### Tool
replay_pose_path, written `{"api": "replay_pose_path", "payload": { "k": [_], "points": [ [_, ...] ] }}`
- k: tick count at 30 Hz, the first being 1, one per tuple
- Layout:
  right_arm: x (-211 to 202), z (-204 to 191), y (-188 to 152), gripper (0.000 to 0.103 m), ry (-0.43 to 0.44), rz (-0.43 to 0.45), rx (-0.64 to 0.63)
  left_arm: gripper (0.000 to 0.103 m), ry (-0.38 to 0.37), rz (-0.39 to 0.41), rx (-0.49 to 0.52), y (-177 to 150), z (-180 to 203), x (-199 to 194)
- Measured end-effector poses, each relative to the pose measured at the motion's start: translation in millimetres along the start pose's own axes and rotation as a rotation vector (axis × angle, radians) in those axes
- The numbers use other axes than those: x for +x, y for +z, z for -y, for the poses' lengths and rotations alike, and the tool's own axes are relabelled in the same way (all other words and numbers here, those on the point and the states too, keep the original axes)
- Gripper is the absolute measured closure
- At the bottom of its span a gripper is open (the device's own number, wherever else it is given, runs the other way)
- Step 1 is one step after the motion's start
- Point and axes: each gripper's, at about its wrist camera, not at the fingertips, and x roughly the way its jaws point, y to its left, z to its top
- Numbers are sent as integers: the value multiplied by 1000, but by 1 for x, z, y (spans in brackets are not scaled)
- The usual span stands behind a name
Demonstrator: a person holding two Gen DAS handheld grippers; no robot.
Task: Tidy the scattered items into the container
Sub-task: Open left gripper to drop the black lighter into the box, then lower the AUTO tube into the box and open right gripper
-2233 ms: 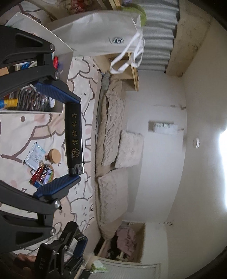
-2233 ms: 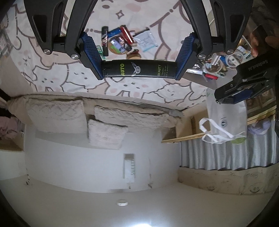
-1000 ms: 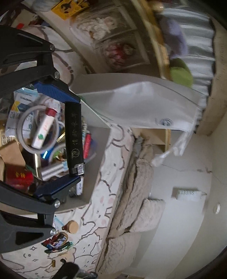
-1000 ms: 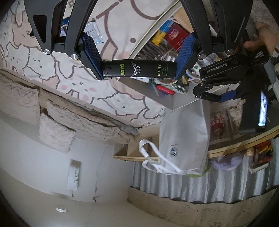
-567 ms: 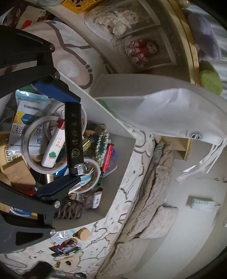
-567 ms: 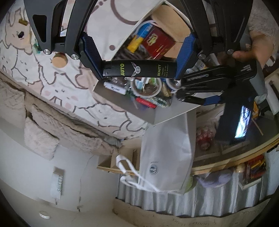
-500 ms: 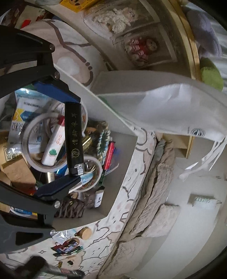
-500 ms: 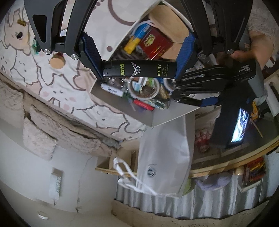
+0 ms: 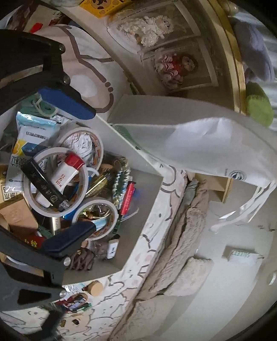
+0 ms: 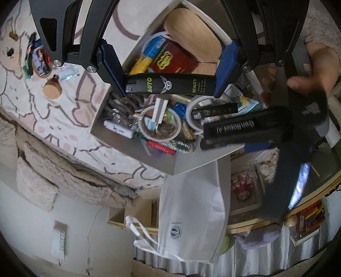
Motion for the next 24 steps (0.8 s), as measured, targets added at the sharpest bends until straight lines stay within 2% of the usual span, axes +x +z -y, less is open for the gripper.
{"api": "replay_pose_path", "payload": {
  "k": [3,6,11,19,24],
  "points": [
    [8,-6,-2,24,26,-18,11,6,-2,32,-5,5,-5,-13],
    [15,-14,-3,24,68,-28,36,0,10,72,-3,8,-12,-25],
    [29,-27,-3,24,125,-44,59,0,10,85,-35,11,-26,-31],
    [47,-44,-5,24,161,-72,56,0,47,133,-57,13,-36,-45],
    [57,-41,-4,24,200,-99,125,0,57,136,-55,12,-37,-45]
  ]
}}
